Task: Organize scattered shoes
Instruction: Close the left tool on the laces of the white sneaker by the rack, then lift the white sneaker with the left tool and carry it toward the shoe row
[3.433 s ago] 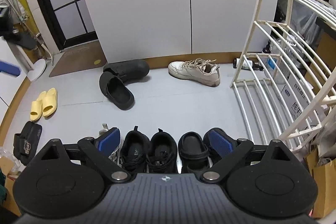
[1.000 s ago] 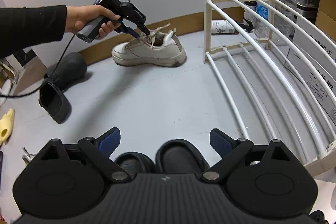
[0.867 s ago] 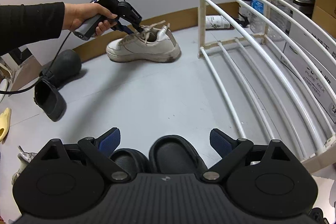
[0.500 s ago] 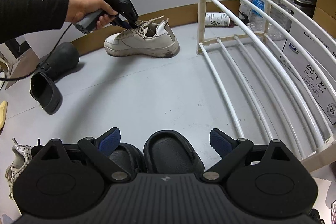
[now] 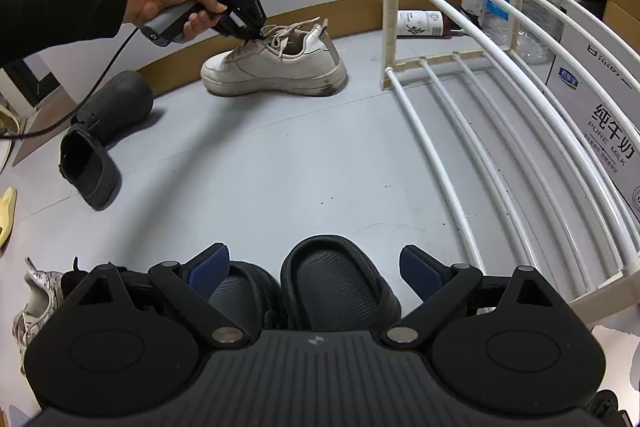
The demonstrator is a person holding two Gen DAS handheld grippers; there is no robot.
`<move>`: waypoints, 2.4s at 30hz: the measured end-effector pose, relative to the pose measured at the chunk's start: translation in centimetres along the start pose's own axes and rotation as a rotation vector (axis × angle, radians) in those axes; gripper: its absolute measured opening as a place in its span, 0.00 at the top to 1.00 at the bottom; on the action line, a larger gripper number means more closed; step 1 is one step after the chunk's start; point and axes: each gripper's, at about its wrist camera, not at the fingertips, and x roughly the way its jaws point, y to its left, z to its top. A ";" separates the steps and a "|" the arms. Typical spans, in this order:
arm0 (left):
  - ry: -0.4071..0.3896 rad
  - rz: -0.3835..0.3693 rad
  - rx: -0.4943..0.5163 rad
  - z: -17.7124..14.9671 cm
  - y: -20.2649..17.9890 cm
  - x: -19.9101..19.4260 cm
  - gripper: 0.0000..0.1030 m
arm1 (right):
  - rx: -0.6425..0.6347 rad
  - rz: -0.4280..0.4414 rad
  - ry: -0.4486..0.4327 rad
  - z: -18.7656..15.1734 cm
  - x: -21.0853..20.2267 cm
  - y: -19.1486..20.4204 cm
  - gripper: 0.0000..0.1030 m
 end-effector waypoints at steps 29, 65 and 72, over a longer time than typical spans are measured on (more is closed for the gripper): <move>-0.243 -0.004 -0.018 -6.0 2.7 -16.7 0.99 | 0.052 0.043 0.042 -5.9 -4.3 4.0 0.08; -0.406 0.068 -0.390 -42.1 18.4 -48.6 0.99 | -0.276 0.035 -0.020 -2.9 -22.8 22.1 0.08; -0.413 0.095 -0.428 -47.3 21.5 -50.3 0.99 | -0.303 -0.004 0.010 -3.5 -24.8 26.1 0.08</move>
